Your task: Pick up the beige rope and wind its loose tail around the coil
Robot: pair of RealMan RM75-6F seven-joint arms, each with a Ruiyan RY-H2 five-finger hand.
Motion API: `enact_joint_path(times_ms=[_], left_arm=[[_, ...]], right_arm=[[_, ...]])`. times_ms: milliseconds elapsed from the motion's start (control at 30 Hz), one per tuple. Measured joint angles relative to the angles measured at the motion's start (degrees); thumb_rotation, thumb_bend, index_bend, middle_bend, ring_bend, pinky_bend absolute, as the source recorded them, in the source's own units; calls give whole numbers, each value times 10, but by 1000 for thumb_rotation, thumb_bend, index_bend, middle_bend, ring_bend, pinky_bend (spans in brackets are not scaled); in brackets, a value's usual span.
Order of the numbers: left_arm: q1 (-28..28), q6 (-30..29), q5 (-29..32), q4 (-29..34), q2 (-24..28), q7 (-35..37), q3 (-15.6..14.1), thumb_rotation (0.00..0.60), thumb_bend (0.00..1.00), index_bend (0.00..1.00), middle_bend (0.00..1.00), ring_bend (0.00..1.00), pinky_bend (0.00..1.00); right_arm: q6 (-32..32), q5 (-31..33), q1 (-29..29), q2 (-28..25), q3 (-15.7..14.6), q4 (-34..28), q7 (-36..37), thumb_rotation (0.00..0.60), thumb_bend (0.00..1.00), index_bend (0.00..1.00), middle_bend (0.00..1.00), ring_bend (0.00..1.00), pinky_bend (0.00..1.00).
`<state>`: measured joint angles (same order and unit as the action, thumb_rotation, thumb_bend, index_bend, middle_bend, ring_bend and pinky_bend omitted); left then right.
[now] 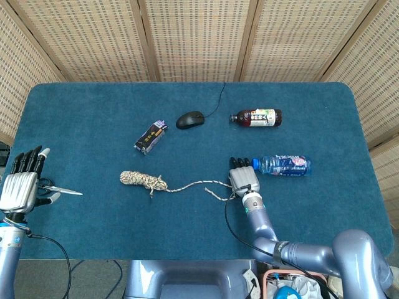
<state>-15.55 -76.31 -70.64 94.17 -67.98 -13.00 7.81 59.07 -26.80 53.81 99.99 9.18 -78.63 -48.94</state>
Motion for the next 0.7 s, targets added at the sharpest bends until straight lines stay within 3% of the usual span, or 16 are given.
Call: enact_joint_path(times_ms=[367,700], left_arm=[[-23,34,-24,-12,1,15,0,600,30,0,0,0,0],[-155,180,-163,-96,-23,67,-18,600,39,0,0,0,18]], right_arm=[[-8,-92,-25,-24,1,-21,80,600,447,681,0,0,8],[8,-225,-72,-82,-9,-70,179,600,446,683,0,0,11]])
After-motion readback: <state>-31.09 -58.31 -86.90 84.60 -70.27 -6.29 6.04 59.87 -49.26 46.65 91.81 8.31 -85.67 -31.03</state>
